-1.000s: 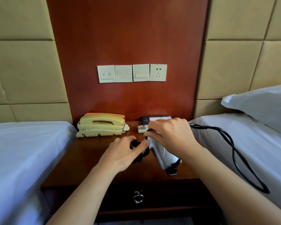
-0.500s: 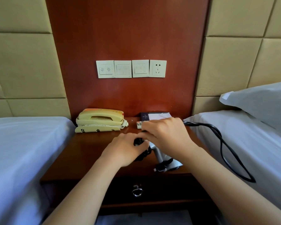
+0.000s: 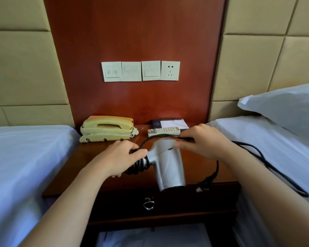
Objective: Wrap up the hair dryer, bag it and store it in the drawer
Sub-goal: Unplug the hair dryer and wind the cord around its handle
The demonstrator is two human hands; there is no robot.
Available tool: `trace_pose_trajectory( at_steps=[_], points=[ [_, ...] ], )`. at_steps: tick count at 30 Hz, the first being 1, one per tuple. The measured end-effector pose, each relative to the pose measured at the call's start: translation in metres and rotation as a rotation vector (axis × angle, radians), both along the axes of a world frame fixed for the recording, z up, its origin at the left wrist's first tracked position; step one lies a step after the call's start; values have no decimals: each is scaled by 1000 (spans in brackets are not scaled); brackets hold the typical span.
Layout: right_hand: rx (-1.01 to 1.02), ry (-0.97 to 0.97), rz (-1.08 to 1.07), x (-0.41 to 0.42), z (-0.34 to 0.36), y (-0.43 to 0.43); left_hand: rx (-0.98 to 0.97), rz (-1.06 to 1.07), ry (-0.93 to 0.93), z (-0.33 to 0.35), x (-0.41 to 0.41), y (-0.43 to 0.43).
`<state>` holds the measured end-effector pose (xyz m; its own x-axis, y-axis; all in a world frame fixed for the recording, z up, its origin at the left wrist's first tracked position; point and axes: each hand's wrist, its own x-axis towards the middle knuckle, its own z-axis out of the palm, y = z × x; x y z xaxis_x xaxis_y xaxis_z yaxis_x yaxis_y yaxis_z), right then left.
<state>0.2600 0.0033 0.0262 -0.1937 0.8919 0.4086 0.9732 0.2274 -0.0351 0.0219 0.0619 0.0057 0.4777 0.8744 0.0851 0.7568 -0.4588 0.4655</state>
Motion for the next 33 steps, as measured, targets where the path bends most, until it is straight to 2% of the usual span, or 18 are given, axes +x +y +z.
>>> trace_pose_trajectory(
  at_steps=[3, 7, 13, 18, 23, 27, 33],
  points=[
    [-38, 76, 14, 2, 0, -4, -85, -30, -80, -2, -7, 0],
    [6, 134, -3, 12, -8, -3, -191, -141, -225, -7, -4, -2],
    [43, 237, -130, 16, -21, 0, -362, -275, -502, -9, 16, -10],
    [-186, 115, -272, 7, -23, -2, -479, -254, -600, -12, 19, -8],
    [-354, 11, -283, -4, -34, 1, -538, -186, -774, -19, 21, 0],
    [-282, -143, -185, -23, -45, 4, -687, -65, -910, -21, 22, 8],
    [-269, -432, -93, -50, -43, -1, -583, 200, -965, -20, 24, 13]
  ],
)
